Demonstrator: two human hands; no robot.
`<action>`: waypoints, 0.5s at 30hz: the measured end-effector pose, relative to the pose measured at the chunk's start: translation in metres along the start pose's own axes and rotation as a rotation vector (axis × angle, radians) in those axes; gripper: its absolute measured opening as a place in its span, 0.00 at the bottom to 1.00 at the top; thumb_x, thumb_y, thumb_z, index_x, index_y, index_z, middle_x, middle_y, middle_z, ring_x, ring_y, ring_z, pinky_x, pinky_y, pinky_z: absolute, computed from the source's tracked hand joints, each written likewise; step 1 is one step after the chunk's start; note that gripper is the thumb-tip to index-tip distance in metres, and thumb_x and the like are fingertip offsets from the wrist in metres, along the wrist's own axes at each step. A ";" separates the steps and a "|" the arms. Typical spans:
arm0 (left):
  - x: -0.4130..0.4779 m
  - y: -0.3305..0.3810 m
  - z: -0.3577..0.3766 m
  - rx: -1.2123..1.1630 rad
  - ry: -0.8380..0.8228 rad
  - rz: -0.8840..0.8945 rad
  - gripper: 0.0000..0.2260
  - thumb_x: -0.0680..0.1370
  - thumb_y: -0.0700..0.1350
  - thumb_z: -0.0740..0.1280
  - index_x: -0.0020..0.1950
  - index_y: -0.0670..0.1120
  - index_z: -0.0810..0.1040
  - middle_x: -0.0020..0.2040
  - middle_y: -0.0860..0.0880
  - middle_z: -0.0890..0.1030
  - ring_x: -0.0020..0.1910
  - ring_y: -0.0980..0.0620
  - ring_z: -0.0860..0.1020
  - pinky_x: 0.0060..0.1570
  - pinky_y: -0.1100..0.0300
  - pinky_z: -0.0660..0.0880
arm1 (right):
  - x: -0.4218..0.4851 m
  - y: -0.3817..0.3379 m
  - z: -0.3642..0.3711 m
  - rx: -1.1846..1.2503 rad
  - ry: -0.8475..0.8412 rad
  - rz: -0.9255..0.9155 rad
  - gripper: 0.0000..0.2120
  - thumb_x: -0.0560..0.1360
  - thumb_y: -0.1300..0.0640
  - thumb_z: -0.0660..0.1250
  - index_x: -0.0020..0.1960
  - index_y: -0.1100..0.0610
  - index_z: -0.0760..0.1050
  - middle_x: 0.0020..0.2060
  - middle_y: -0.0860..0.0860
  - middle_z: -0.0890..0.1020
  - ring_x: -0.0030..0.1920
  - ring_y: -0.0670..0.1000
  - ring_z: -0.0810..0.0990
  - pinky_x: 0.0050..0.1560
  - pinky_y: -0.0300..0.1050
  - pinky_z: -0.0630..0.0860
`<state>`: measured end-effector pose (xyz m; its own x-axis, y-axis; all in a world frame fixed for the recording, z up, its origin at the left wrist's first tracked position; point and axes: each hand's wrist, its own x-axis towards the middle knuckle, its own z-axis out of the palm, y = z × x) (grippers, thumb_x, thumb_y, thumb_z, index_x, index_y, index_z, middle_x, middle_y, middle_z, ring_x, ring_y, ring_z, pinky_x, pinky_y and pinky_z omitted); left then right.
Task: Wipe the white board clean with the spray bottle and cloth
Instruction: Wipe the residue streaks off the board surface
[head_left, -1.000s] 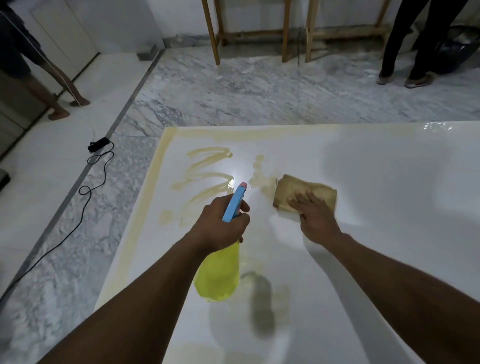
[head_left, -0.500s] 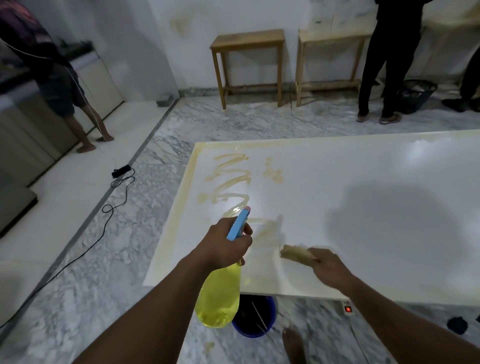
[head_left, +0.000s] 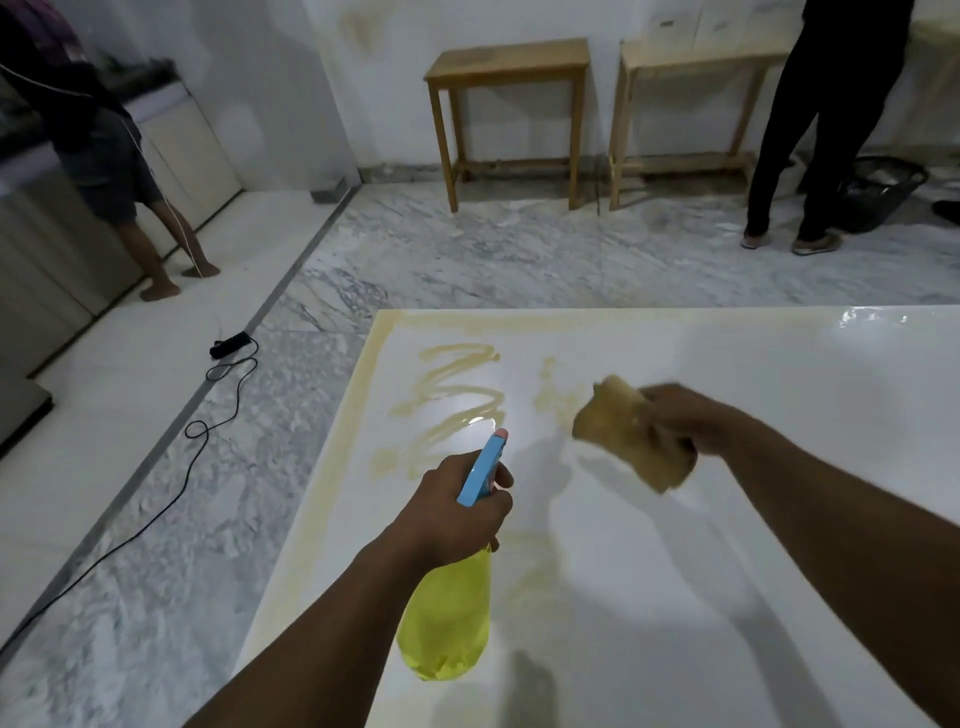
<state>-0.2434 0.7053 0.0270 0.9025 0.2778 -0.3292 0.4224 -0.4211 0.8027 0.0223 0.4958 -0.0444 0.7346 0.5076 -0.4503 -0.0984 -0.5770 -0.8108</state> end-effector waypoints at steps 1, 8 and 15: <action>0.021 0.002 -0.002 0.000 0.004 -0.011 0.04 0.80 0.41 0.67 0.53 0.46 0.78 0.43 0.43 0.82 0.31 0.51 0.83 0.31 0.68 0.75 | 0.028 -0.016 -0.011 -0.116 0.031 -0.063 0.12 0.70 0.66 0.67 0.54 0.65 0.79 0.47 0.60 0.81 0.42 0.56 0.80 0.42 0.45 0.78; 0.119 0.002 -0.008 -0.034 0.056 -0.030 0.02 0.76 0.46 0.66 0.45 0.54 0.76 0.50 0.42 0.84 0.32 0.53 0.84 0.32 0.66 0.77 | 0.211 -0.039 -0.035 -0.672 0.254 -0.151 0.23 0.75 0.65 0.59 0.67 0.50 0.75 0.63 0.59 0.78 0.60 0.62 0.77 0.56 0.50 0.73; 0.136 -0.019 -0.004 -0.020 0.043 -0.086 0.03 0.77 0.45 0.66 0.49 0.52 0.78 0.49 0.42 0.84 0.31 0.54 0.84 0.32 0.68 0.76 | 0.208 0.063 0.048 -0.597 0.360 -0.359 0.27 0.73 0.74 0.58 0.68 0.58 0.77 0.70 0.57 0.74 0.74 0.62 0.66 0.73 0.54 0.63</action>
<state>-0.1296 0.7544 -0.0312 0.8585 0.3490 -0.3758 0.4957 -0.3767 0.7826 0.1362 0.5958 -0.2070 0.8356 0.5483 0.0330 0.4889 -0.7150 -0.4998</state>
